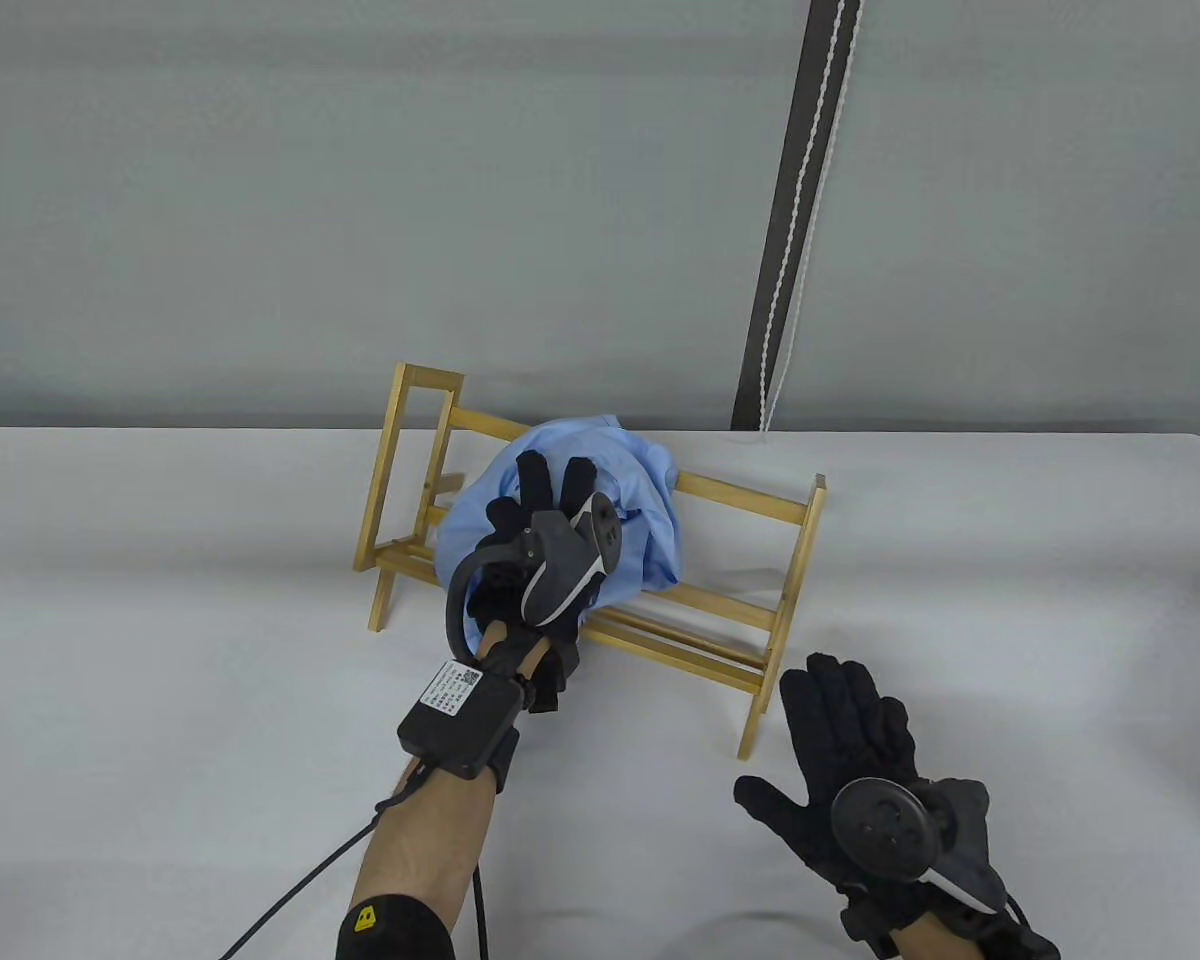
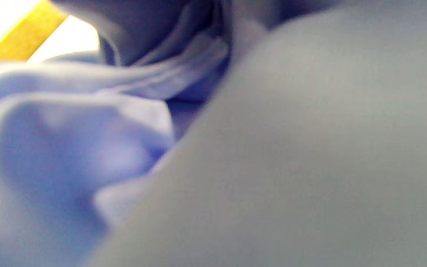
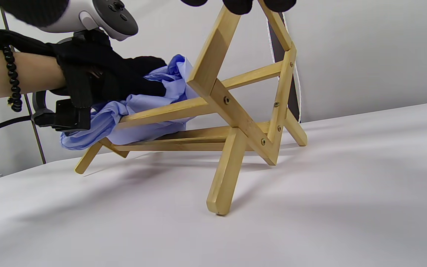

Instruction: Hang long-sleeve shirt on book rack

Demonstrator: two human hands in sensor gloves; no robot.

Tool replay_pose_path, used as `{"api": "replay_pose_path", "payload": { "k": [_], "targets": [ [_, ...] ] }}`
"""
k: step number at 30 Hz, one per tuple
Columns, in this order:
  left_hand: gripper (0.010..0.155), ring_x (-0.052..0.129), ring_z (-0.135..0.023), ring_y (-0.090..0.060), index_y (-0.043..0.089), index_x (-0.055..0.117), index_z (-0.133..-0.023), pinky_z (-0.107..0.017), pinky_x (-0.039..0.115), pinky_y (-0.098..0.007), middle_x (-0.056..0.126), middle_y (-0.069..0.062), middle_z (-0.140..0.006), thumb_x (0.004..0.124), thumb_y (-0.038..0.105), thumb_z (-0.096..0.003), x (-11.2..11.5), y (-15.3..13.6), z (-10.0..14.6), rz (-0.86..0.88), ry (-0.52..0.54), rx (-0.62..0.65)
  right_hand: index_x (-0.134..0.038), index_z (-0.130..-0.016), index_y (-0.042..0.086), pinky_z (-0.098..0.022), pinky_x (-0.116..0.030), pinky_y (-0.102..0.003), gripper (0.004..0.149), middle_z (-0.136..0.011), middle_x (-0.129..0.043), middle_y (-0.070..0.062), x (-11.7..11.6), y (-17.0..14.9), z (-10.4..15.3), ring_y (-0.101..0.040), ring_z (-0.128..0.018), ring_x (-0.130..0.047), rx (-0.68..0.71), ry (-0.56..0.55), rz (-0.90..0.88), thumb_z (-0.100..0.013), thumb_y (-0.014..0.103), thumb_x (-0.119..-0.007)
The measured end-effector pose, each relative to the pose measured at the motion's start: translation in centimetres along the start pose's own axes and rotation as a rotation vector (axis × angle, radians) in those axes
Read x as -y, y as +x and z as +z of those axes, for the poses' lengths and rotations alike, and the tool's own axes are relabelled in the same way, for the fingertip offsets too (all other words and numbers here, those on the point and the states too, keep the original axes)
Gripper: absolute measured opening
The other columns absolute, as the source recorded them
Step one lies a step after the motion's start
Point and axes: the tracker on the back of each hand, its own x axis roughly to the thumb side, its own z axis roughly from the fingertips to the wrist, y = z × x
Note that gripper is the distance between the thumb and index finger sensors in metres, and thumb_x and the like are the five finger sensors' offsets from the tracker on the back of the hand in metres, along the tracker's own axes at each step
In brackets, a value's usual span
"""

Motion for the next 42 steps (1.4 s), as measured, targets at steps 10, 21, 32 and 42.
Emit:
{"api": "replay_pose_path", "payload": {
  "k": [10,21,32,42],
  "targets": [
    [0.098,0.029,-0.128,-0.035,0.054,0.010,-0.116,-0.087,0.037,-0.065,0.011,0.009,-0.137,0.053,0.088,-0.0353,-0.7,-1.0,1.6,0.061,0.019,0.115,-0.034,-0.114,0.012,-0.071,-0.037,-0.068,0.097,-0.120,-0.037,-0.025,0.0,-0.1,0.0,-0.051,-0.109,-0.037,-0.002,-0.006,0.000,-0.047,0.075,-0.065],
    [0.099,0.028,-0.127,-0.034,0.048,0.015,-0.118,-0.086,0.032,-0.061,0.018,0.008,-0.137,0.053,0.088,-0.0355,-1.9,-2.3,4.1,0.103,0.094,0.204,-0.034,-0.114,0.012,-0.071,-0.036,-0.068,0.097,-0.120,-0.037,-0.025,-0.1,0.0,0.0,-0.051,-0.109,-0.036,-0.004,-0.012,0.013,-0.047,0.075,-0.065],
    [0.098,0.037,-0.126,-0.030,0.044,0.024,-0.119,-0.086,0.037,-0.056,0.026,0.008,-0.136,0.056,0.086,-0.0359,-2.5,-3.5,7.0,0.155,0.173,0.319,-0.034,-0.114,0.012,-0.071,-0.037,-0.068,0.097,-0.120,-0.037,-0.025,-0.3,0.2,0.1,-0.051,-0.109,-0.036,-0.003,-0.014,0.032,-0.046,0.074,-0.065],
    [0.098,0.038,-0.125,-0.031,0.043,0.025,-0.119,-0.086,0.038,-0.056,0.028,0.008,-0.136,0.056,0.086,-0.0363,-2.3,-5.2,10.3,0.161,0.201,0.366,-0.034,-0.114,0.012,-0.071,-0.037,-0.068,0.097,-0.120,-0.036,-0.025,-0.5,0.6,0.1,-0.051,-0.109,-0.036,0.000,-0.015,0.040,-0.046,0.074,-0.065]
  ]
}}
